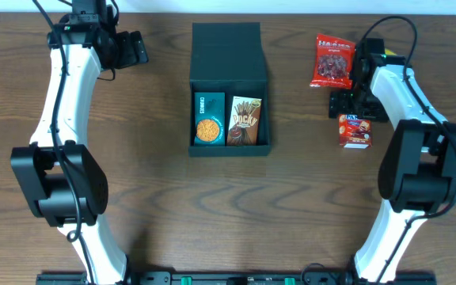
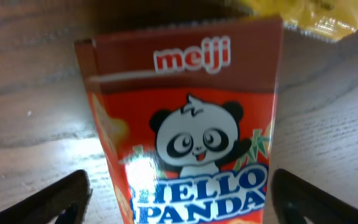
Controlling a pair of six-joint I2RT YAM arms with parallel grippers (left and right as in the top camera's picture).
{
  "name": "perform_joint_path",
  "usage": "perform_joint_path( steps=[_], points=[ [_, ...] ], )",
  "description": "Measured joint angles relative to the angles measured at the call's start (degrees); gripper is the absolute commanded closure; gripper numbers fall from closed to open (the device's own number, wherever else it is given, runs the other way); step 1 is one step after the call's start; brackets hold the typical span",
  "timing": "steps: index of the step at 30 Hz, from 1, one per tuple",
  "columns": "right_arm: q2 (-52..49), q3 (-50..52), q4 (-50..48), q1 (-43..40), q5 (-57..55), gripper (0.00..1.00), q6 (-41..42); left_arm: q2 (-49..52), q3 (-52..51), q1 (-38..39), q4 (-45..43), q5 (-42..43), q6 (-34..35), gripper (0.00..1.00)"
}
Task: Pack container
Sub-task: 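Move the right gripper back toward the red Hello Panda box, then grasp the red Hello Panda box with the right gripper and lift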
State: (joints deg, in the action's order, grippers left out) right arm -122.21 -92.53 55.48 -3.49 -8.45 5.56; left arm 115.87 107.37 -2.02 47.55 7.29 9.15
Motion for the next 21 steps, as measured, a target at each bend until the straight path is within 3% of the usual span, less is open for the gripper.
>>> perform_joint_path(
  steps=[4,15,21],
  points=[
    [0.0,0.02,-0.94,0.0,-0.09,0.38,-1.16,0.0,0.0,0.0,0.0,-0.02,0.0,0.05],
    [0.0,-0.87,0.81,0.02,3.02,0.42,-1.53,0.0,0.0,0.0,-0.17,-0.02,0.0,0.05],
    [-0.57,-10.16,8.79,1.49,6.16,0.46,-1.73,0.0,0.0,0.0,-0.66,0.0,0.0,0.05]
  ],
)
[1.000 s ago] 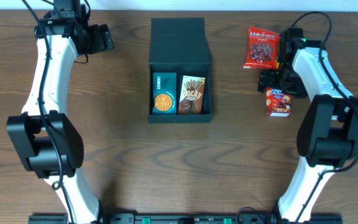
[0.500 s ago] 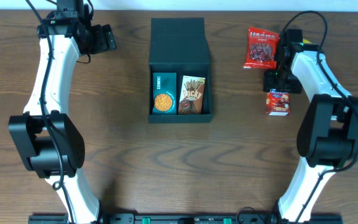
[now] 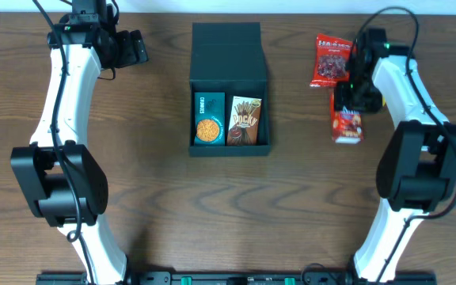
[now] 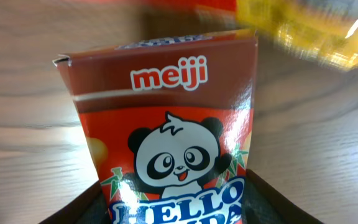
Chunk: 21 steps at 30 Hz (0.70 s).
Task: Pack container
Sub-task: 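Grasp the red Hello Panda box with the right gripper and lift, then lower the Hello Panda box into the black box's left side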
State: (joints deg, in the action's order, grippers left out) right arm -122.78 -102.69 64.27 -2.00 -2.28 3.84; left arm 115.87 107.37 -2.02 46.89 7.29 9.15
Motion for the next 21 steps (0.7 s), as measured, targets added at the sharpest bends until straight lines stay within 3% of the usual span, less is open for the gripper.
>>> perform_joint_path(
  steps=[10,21],
  points=[
    [0.0,-20.39,9.11,10.78,2.36,0.43,1.25,0.0,0.0,-0.02,-0.07,-0.37,0.0,0.05],
    [0.0,-21.66,8.24,28.04,4.98,0.45,12.92,0.0,0.0,-4.57,0.46,-2.03,0.0,0.05]
  ],
)
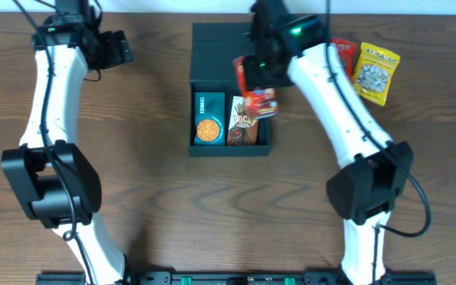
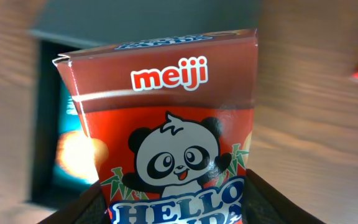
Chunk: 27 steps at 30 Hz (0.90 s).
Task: Pack container
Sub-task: 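Lower the Hello Panda box into the black box's left side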
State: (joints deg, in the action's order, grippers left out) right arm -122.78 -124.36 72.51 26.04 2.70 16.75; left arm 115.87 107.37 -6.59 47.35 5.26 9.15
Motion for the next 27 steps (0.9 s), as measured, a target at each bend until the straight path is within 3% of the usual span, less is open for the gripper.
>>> perform_joint_path(
  steps=[18,19,21,24,27],
  points=[
    [-5.77,0.09,-4.26,9.09,0.87,0.48,17.35,0.0,0.0,-3.06,0.13,-0.37,0.0,0.05],
    [-6.21,0.09,-4.28,9.4,1.03,0.45,17.62,0.0,0.0,-3.06,0.13,-0.37,-0.02,0.05],
    [-6.75,0.11,-4.39,10.05,1.36,0.28,18.29,0.0,0.0,-3.06,0.13,-0.37,-0.02,0.05],
    [-7.15,0.11,-4.68,10.82,1.84,0.19,18.73,0.0,0.0,-3.06,0.15,-0.39,-0.02,0.05],
    [-7.17,0.11,-5.09,10.97,1.9,0.15,18.78,0.0,0.0,-3.06,0.15,-0.39,-0.02,0.05]
  ],
)
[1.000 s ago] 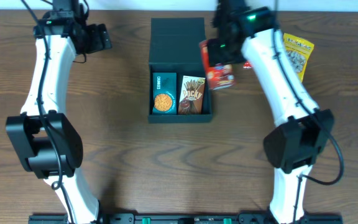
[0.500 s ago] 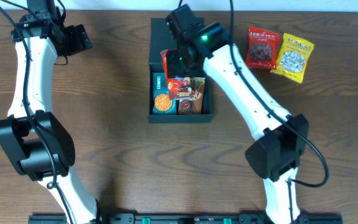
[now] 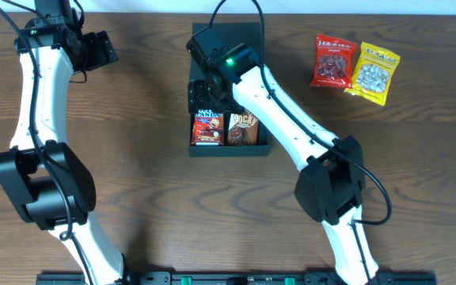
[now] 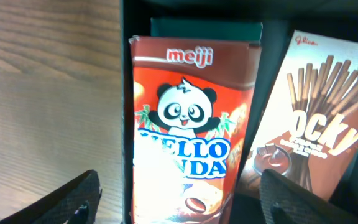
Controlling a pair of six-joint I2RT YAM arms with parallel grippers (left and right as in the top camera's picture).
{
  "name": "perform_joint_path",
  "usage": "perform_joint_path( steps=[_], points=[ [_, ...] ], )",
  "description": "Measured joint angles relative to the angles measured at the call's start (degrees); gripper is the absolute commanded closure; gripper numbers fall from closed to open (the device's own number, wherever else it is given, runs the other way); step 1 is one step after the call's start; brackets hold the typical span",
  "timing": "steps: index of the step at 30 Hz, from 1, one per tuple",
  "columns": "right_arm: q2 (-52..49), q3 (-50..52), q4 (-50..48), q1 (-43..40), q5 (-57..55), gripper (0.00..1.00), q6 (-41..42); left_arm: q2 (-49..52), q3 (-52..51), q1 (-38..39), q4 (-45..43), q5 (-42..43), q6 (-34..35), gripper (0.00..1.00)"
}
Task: Pack container
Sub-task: 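Lower the Hello Panda box into the black box's left side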
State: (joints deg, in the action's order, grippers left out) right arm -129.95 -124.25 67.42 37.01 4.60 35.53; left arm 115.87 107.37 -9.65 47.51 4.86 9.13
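The dark open container (image 3: 229, 55) sits at the table's top middle. Its front left slot holds the red Hello Panda box (image 3: 208, 128) (image 4: 191, 130), lying flat on a teal box whose edge (image 4: 205, 28) shows behind it. A Pocky box (image 3: 244, 129) (image 4: 316, 124) lies in the slot beside it. My right gripper (image 3: 209, 93) (image 4: 182, 202) hovers just above the panda box, open, with its fingers (image 4: 73, 199) spread well clear of the box's sides. My left gripper (image 3: 95, 47) is far off at the top left, holding nothing that I can see.
A red Haribo bag (image 3: 333, 60) and a yellow snack bag (image 3: 373, 73) lie on the wooden table (image 3: 133, 198) at the top right. The container's raised lid stands behind the slots.
My right gripper held the Hello Panda box above the container's right side. Now the box lies in the left slot and the gripper is open over it. The left arm has shifted slightly left.
My right gripper stood open around the Hello Panda box on the table at the right. Then it was shut on the box there. Then it held the box over the container. Now the box rests in the left slot, let go.
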Motion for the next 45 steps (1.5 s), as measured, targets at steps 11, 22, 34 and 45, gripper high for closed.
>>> perform_joint_path(
  steps=[11,22,34,45],
  points=[
    [0.02,0.0,-0.55,-1.07,1.68,0.98,-6.36,0.0,0.0,0.0,0.04,-0.2,0.0,0.05],
    [0.02,0.2,-0.63,-4.2,15.17,0.99,-24.33,0.0,0.0,0.0,0.22,-0.22,0.02,0.05],
    [0.02,3.61,-0.42,-5.86,22.97,0.99,-35.82,0.0,0.0,0.0,0.24,-0.22,0.02,0.05],
    [0.0,9.86,-9.46,-5.84,23.78,0.99,-37.35,0.0,0.0,0.0,0.26,-0.17,0.02,0.05]
  ],
)
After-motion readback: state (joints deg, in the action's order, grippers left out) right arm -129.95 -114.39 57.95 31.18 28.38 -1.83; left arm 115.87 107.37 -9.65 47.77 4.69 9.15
